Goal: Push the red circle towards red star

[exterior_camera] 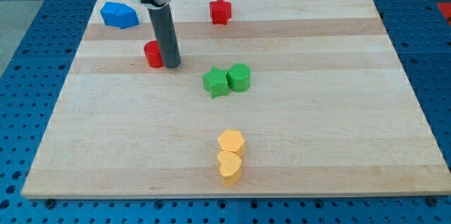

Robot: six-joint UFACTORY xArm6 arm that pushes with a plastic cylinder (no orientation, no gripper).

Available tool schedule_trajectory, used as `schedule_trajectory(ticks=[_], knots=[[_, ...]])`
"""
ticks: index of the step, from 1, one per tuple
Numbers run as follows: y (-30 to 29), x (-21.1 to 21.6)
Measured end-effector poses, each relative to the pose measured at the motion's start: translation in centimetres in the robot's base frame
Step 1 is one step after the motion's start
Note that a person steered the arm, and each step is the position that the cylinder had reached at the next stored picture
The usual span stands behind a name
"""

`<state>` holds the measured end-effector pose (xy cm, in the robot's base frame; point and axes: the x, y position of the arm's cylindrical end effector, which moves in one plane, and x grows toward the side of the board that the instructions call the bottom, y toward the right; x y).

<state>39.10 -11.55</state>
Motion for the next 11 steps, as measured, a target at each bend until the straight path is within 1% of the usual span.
schedule_trajectory(ticks=[2,3,4,5,6,8,9,10,11], knots=[[0.0,5.1],[-1.2,5.1],[-3.9,3.1],[-6.2,2.0],[-5.4,0.6],[1.6,-4.4],[3.7,-6.9],[4.0,-6.4],[3.1,-4.4]])
